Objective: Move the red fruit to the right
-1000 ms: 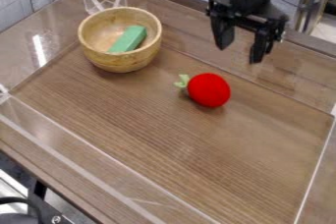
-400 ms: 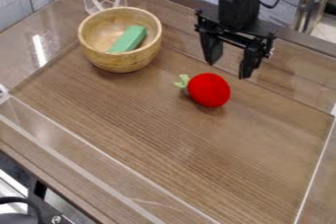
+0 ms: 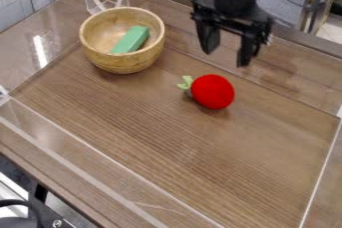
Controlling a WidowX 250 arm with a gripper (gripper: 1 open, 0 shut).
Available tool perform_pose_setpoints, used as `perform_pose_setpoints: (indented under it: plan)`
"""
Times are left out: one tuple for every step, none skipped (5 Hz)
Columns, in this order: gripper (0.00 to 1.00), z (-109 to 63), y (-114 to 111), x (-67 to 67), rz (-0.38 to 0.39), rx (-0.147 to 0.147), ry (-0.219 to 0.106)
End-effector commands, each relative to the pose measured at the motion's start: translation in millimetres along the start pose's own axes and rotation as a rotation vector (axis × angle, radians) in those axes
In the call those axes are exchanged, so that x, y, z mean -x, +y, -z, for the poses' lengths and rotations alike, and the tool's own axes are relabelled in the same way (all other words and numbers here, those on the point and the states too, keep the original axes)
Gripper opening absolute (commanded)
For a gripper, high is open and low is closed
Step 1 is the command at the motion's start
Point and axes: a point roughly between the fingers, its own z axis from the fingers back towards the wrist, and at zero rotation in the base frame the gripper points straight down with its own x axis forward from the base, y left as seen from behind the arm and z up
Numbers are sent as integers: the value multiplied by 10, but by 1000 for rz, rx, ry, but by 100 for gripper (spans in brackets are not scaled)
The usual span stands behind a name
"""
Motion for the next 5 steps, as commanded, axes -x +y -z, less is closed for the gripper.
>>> perform_pose_setpoints:
  plan:
    - [100, -278, -40, -182, 25, -4, -91]
    - [100, -255, -115, -194, 56, -3, -94]
    - [100, -154, -100, -109, -15, -19, -88]
    - [100, -67, -65, -4, -78, -37, -97]
    - [100, -67, -116, -12, -11, -28, -98]
